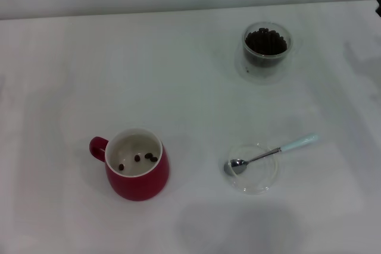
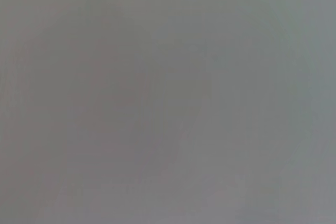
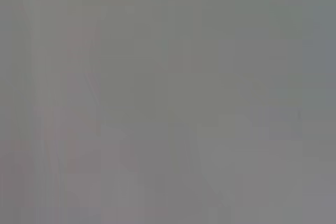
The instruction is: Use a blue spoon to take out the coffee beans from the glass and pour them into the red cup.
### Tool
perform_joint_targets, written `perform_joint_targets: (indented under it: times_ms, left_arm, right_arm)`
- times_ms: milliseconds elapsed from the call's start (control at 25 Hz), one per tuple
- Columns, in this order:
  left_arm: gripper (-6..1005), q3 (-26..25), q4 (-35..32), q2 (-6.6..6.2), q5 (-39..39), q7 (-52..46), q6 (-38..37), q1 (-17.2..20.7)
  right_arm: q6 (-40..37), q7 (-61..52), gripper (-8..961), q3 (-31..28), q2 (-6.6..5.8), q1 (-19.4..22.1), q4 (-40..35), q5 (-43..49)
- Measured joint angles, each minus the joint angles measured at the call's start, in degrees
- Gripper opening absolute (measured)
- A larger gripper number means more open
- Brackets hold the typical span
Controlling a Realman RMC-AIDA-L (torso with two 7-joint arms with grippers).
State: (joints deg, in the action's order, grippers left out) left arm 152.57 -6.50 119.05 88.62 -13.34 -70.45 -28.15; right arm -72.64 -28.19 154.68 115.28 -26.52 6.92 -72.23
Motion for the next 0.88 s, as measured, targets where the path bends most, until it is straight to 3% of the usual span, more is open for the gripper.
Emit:
perform_joint_targets:
  times_ms: [240, 880]
  left_arm:
    - [891, 0.2, 0.5, 0.18, -0.3, 0.1, 1.1, -0.1]
    - [891, 0.4, 0.3, 0.22, -2.0, 0.5, 3.7, -1.9]
  right_arm:
    - [7.1, 18.4, 832, -1.8, 0.11, -3.5, -4.4, -5.7]
    - [8.0, 21.6, 827, -7.1, -0.36, -4.4, -4.1, -6.5]
